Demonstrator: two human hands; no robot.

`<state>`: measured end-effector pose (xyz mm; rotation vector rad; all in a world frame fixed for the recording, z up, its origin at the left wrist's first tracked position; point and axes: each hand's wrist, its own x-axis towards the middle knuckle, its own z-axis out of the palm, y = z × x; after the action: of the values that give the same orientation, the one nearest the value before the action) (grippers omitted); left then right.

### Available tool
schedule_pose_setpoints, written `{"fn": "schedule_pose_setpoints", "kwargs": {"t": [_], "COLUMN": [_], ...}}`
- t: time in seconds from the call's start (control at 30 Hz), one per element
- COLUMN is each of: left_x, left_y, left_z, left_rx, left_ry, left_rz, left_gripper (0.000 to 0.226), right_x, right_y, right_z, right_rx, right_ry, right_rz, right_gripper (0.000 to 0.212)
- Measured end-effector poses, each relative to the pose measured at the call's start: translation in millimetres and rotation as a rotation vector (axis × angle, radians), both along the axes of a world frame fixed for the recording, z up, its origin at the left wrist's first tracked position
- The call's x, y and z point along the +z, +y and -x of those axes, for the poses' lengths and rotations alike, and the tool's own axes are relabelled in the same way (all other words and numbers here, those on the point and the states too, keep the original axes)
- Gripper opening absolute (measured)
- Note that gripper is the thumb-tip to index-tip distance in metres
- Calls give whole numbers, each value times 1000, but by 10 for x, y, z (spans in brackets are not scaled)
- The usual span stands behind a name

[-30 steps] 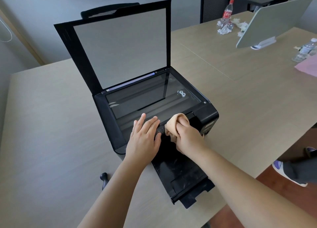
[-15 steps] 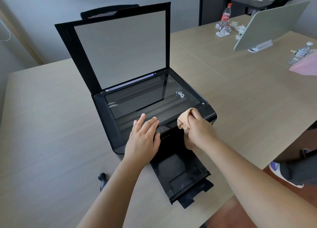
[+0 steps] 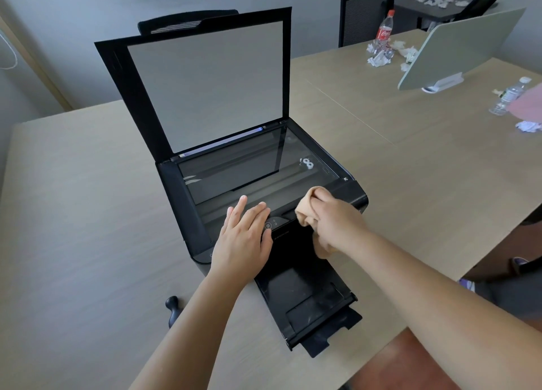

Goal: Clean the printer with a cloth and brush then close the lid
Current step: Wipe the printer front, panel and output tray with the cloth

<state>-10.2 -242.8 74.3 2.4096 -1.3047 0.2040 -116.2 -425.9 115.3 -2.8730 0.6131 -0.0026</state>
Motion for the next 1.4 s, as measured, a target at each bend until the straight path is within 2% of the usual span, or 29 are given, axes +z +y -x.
{"fn": "schedule_pose_setpoints", "kwargs": {"t": [0.2, 0.3, 0.43, 0.6, 0.73, 0.83, 0.97, 1.1, 1.2, 1.33, 1.4], "left_x": [-11, -12, -18, -15, -8, -8, -32, -60, -61, -54, -47], "left_y": [-2, 1, 8, -3, 15, 19, 32, 60, 56, 55, 59], "left_z": [-12, -9, -11, -12, -19, -20, -36, -68, -72, -66, -61], "left_rx": [-11, -10, -22, -28, -37, -39, -50, -78, -76, -81, -102], "left_ry": [2, -9, -19, -20, -19, -21, -28, -39, -35, -23, -16], "left_rz": [-30, -27, -15, -30, -25, -28, -38, -43, -51, -42, -24], "left_gripper": [43, 43, 42, 45, 43, 42, 43, 45, 47, 48, 46], "right_x": [-77, -31, -6, -113, -138, -287, -579, -860, -1011, -1056, -955], "right_y": [74, 67, -167, 97, -165, -286, -183, -145, -165, -162, -112], "right_z": [-45, -14, 52, -5, 94, 131, 346, 747, 786, 658, 630], "right_rx": [12, 8, -102, 16, -97, -126, -62, 27, 50, -56, -110], "right_ry": [-62, -19, -46, -111, -52, -169, -322, -262, -210, -191, -213], "right_rz": [-24, -32, -6, -48, 45, 114, 83, 118, 42, -59, -213], "right_gripper": [12, 2, 5, 12, 24, 20, 40, 71, 61, 51, 43]}}
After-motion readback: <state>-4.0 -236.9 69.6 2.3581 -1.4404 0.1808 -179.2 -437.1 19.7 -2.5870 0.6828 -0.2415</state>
